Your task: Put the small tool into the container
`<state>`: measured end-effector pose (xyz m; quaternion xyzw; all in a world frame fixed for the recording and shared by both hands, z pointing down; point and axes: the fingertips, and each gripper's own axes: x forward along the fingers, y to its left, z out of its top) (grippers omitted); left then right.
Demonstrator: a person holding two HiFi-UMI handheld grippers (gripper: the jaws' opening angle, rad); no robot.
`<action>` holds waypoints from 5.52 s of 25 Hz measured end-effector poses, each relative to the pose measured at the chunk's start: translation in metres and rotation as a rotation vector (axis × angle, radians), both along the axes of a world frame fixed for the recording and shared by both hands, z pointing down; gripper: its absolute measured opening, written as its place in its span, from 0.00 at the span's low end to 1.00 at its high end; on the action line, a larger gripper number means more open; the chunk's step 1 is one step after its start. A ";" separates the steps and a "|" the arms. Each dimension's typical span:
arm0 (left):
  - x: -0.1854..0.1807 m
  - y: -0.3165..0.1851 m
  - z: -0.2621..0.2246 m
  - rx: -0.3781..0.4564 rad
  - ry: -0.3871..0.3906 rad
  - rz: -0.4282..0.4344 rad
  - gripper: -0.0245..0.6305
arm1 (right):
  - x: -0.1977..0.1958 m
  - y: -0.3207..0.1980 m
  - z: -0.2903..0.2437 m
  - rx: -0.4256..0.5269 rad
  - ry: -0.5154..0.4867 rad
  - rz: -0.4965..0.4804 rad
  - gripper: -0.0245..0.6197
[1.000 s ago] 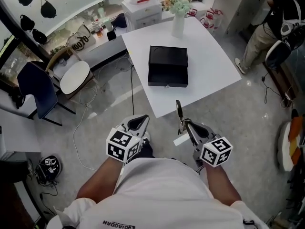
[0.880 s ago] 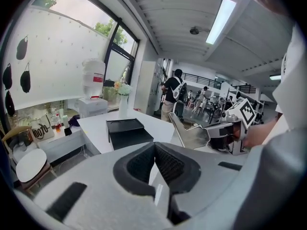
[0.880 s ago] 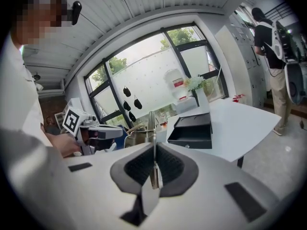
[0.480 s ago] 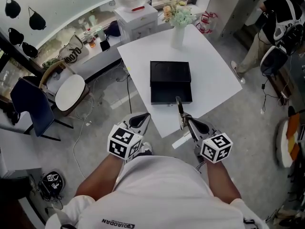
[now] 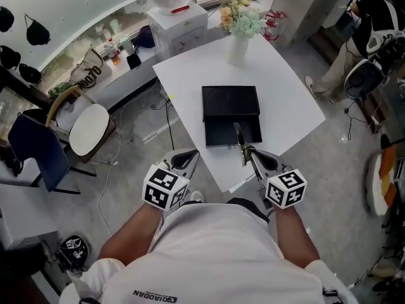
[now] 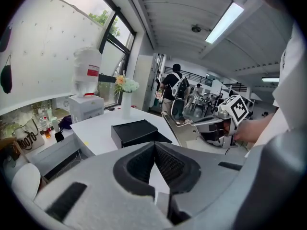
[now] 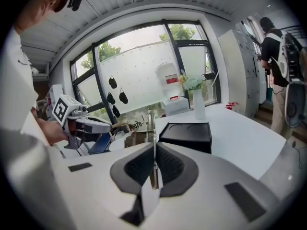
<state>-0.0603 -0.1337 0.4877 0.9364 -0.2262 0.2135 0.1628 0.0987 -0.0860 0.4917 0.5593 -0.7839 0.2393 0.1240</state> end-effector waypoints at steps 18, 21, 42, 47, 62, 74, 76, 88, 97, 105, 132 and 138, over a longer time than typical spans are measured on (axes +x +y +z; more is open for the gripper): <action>0.033 -0.003 0.012 -0.059 0.006 -0.145 0.05 | 0.020 -0.069 0.034 -0.017 0.437 -0.382 0.06; 0.029 -0.002 0.014 -0.061 0.004 -0.177 0.05 | 0.019 -0.077 0.044 -0.014 0.558 -0.475 0.06; -0.021 -0.002 0.017 -0.074 -0.031 -0.366 0.05 | 0.002 -0.138 0.157 -0.035 1.001 -0.832 0.06; -0.026 -0.002 0.018 -0.074 -0.035 -0.394 0.05 | 0.001 -0.150 0.165 -0.023 1.022 -0.814 0.06; -0.030 -0.005 0.019 -0.089 -0.037 -0.410 0.05 | -0.006 -0.143 0.181 -0.035 1.055 -0.855 0.13; -0.030 -0.005 0.018 -0.088 -0.041 -0.390 0.05 | -0.006 -0.134 0.191 -0.084 1.055 -0.889 0.22; -0.030 -0.006 0.018 -0.087 -0.041 -0.384 0.05 | -0.006 -0.135 0.187 -0.084 1.049 -0.879 0.22; -0.011 -0.013 0.012 -0.053 -0.034 -0.308 0.05 | -0.001 -0.106 0.148 -0.110 0.869 -0.770 0.21; 0.020 -0.020 -0.001 0.001 -0.016 -0.228 0.05 | 0.011 -0.068 0.072 -0.106 0.453 -0.479 0.18; 0.057 -0.012 -0.013 0.029 0.004 -0.131 0.05 | 0.022 -0.031 0.007 -0.038 0.131 -0.273 0.16; 0.085 0.021 -0.047 0.078 0.040 -0.068 0.05 | 0.042 0.013 -0.047 0.089 -0.159 -0.118 0.05; 0.083 0.022 -0.049 0.085 0.044 -0.089 0.05 | 0.039 0.015 -0.048 0.100 -0.125 -0.157 0.05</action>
